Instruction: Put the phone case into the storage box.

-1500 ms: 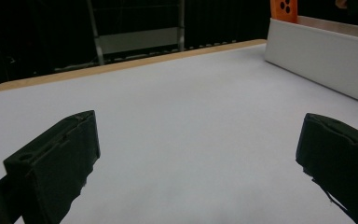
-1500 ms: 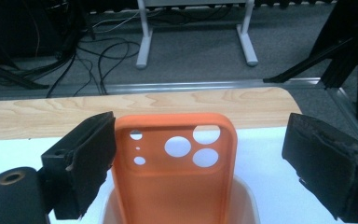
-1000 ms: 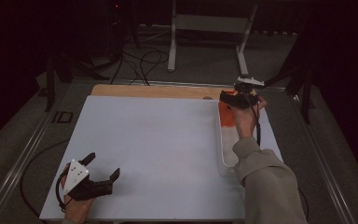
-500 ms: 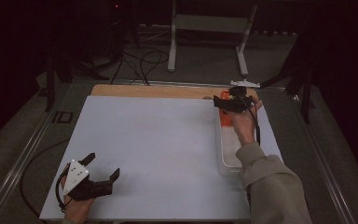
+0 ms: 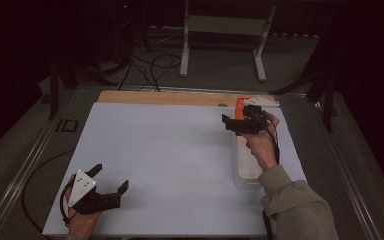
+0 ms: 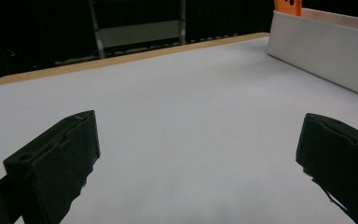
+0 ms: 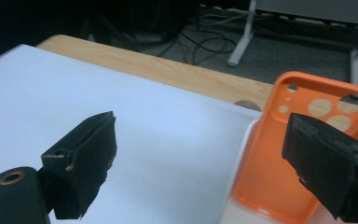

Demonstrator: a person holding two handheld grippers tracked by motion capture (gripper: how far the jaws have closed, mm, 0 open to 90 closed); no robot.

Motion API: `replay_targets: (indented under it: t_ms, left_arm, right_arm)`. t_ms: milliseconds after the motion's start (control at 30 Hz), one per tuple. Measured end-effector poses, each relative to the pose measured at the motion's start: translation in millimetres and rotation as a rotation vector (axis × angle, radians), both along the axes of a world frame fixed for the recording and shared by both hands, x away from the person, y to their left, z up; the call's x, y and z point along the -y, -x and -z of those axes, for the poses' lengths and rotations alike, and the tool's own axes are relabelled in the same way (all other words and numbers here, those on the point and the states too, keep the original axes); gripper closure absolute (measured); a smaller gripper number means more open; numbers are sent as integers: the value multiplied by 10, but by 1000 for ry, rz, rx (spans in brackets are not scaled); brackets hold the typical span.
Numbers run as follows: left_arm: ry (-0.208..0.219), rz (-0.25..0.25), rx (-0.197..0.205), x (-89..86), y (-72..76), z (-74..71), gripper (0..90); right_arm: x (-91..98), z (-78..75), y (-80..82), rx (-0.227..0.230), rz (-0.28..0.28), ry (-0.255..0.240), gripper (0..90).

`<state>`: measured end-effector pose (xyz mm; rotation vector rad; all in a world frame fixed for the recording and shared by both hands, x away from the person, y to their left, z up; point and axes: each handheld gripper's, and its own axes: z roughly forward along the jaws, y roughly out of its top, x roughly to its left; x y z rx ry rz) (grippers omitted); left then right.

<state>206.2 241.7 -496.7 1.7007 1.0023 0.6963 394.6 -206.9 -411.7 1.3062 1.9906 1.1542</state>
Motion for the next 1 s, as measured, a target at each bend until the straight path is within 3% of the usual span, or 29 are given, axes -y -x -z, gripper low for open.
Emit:
replay_targets:
  t_ms: [367, 400, 500, 600, 833, 900, 1000]
  left_arm:
    - [-3, 13, -27, -23, -23, -32, 4]
    - [4, 12, -34, -36, -27, -47, 4]
    - [9, 13, -40, -53, -28, -63, 4]
    - [5, 15, -48, -76, -36, -86, 4]
    - [10, 28, -42, -119, -35, -143, 4]
    - [20, 41, -31, -138, -27, -184, 4]
    - [25, 40, -18, -182, -14, -244, 4]
  right_arm:
    - [-5, -20, 411, 18, -77, -41, 87]
    - [-4, -14, 508, 38, -91, -39, 86]
    - [-2, -3, 599, 46, -108, -51, 86]
    - [23, 59, 776, 58, -135, -58, 83]
    - [118, 176, 983, 48, -177, -102, 83]
    - [147, 219, 1064, 58, -181, -105, 83]
    - [207, 283, 1217, 93, -189, -151, 83]
